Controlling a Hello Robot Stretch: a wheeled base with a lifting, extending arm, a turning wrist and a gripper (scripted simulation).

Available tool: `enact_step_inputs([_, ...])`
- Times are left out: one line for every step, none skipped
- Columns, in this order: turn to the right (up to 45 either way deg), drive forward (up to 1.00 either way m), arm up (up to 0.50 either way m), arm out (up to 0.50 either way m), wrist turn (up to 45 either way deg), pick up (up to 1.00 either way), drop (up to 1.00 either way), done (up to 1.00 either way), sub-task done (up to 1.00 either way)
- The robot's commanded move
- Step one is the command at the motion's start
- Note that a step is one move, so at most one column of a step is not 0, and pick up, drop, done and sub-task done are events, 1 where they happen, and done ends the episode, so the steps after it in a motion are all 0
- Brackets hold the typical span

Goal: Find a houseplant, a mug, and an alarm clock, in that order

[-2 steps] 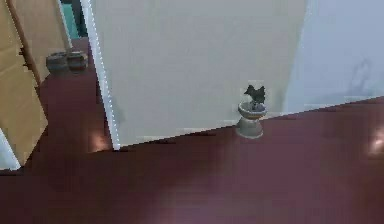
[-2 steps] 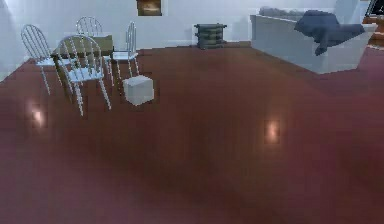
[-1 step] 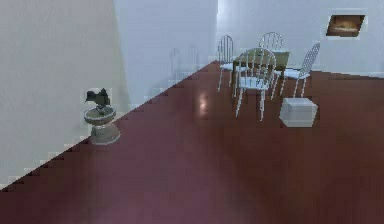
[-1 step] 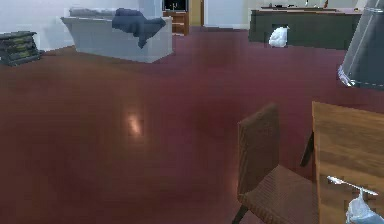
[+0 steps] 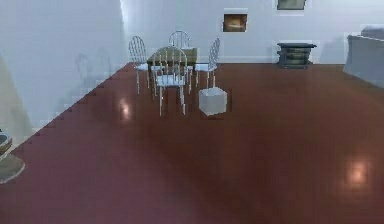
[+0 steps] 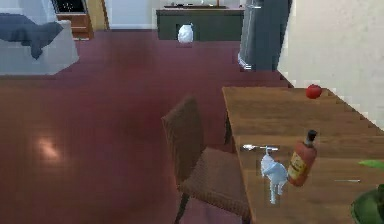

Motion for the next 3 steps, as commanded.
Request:
enact_step_inputs([0.0, 0.05, 0.00, 0.00, 0.0, 0.00, 0.00, 0.00, 0.00])
enact_step_inputs([-45.0, 0.00, 0.00, 0.00, 0.0, 0.00, 0.00, 0.00, 0.00])
enact_step_inputs([-18.0, 0.00, 0.00, 0.00, 0.0, 0.00, 0.00, 0.00, 0.00])
